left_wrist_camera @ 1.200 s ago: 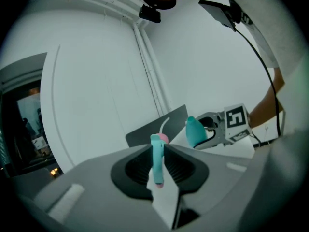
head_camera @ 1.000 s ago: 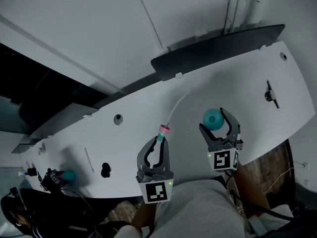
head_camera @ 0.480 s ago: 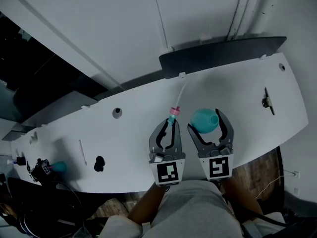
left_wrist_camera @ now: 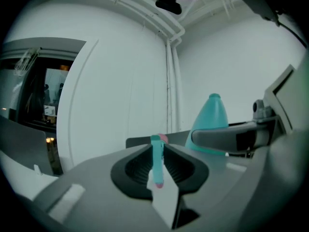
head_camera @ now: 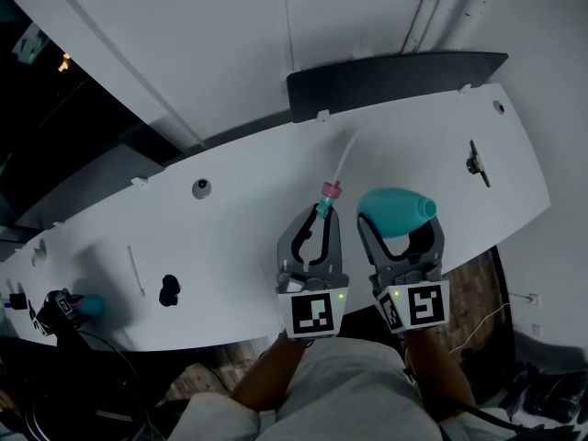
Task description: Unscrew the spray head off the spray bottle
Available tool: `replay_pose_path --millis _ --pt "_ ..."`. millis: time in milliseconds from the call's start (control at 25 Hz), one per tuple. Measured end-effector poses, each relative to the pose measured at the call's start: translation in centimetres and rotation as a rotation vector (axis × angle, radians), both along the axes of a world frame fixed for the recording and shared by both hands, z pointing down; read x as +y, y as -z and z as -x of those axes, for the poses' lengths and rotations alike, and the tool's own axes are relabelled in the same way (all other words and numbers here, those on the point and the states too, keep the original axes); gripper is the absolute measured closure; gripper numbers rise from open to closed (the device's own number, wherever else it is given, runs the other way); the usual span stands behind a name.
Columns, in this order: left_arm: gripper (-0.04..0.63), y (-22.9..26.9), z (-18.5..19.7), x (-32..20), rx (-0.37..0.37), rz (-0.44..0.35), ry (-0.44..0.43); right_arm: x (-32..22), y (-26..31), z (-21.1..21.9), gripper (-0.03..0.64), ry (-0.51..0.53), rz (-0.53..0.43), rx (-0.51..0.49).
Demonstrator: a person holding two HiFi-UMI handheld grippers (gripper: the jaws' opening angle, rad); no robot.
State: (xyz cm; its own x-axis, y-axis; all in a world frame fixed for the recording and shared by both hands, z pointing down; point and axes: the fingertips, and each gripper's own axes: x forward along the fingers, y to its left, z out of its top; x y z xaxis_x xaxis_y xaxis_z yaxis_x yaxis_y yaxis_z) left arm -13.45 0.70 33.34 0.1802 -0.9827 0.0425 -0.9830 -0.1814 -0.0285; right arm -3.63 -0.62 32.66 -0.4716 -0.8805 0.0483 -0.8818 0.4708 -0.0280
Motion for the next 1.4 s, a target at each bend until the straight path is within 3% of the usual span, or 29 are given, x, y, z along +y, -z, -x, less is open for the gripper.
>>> replay_pose_path --millis 320,520,800,1000,1400 --pt "0.523 1.5 -4.8 3.9 -0.04 -0.022 -0.005 4.3 1.2 -3.5 0.215 0.044 -0.006 -0.085" --pt "0.523 2.2 -9.0 6.9 -0.047 -0.047 0.072 6.5 1.8 -7.9 0.215 0.112 -0.017 -0.092" --pt "0.523 1.4 -14.9 11.0 -0.08 -0.021 0.168 9.5 1.2 -13.4 0.216 0.204 -0.013 -0.113" --pt "0.523 2.1 -16.1 12.9 -0.149 -0.024 0.2 11.1 1.8 -14.3 0.216 0.248 -0.025 -0.113" --pt "0.525 3.0 -15.7 14.4 -0.147 -0.041 0.174 12.7 2.9 -13.0 0.216 0.245 -0.04 -0.103"
